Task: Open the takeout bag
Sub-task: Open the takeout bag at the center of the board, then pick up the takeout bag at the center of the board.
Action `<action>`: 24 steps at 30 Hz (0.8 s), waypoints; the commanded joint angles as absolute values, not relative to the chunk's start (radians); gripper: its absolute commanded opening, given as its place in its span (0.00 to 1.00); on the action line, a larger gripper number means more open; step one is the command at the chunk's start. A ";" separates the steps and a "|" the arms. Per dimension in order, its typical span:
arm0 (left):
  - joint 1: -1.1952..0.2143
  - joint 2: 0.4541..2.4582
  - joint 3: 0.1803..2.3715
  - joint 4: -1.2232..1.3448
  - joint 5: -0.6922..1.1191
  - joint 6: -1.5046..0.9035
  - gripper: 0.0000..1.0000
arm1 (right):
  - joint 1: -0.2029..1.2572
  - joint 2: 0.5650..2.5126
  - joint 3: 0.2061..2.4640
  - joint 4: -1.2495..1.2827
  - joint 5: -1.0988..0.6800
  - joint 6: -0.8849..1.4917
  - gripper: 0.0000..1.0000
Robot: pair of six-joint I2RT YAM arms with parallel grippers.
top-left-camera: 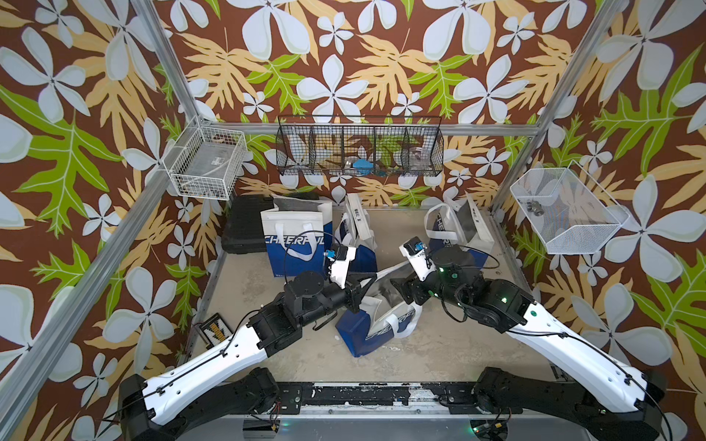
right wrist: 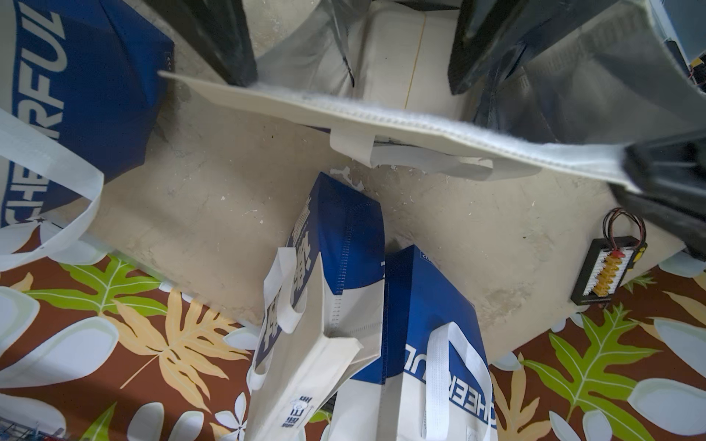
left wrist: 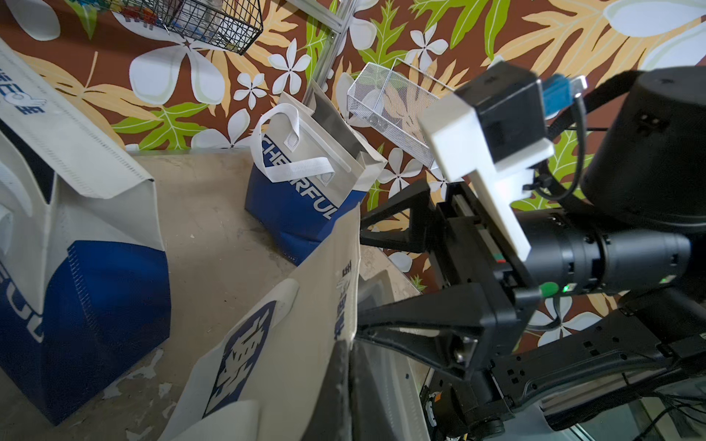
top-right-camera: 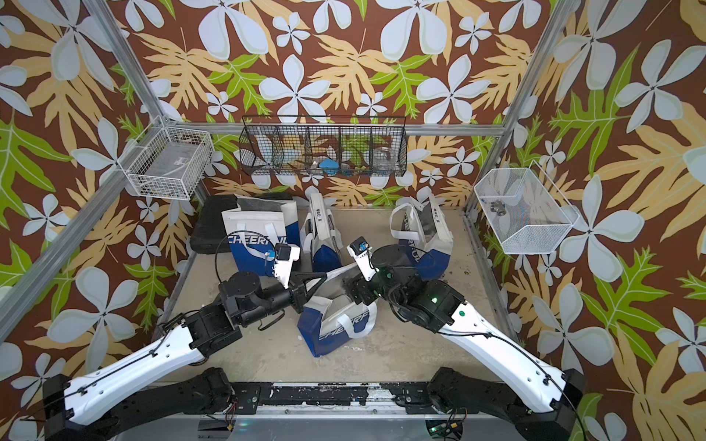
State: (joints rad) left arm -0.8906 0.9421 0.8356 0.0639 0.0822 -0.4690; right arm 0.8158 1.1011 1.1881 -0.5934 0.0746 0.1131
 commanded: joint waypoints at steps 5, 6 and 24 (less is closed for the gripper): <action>-0.817 0.935 0.822 0.126 0.269 -0.511 0.00 | 0.814 1.126 1.250 -0.562 0.010 0.007 0.85; -0.803 0.935 0.819 0.130 0.294 -0.518 0.00 | 0.814 1.130 1.258 -0.569 -0.001 -0.008 0.85; -0.591 0.979 0.849 0.142 0.699 -0.552 0.00 | 0.828 1.341 1.486 -0.720 -0.179 -0.131 0.48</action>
State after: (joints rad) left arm -0.5987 0.9798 0.8391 0.1005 0.6106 -0.5629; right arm 0.8238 1.3266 1.4792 -0.6872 -0.1814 -0.1078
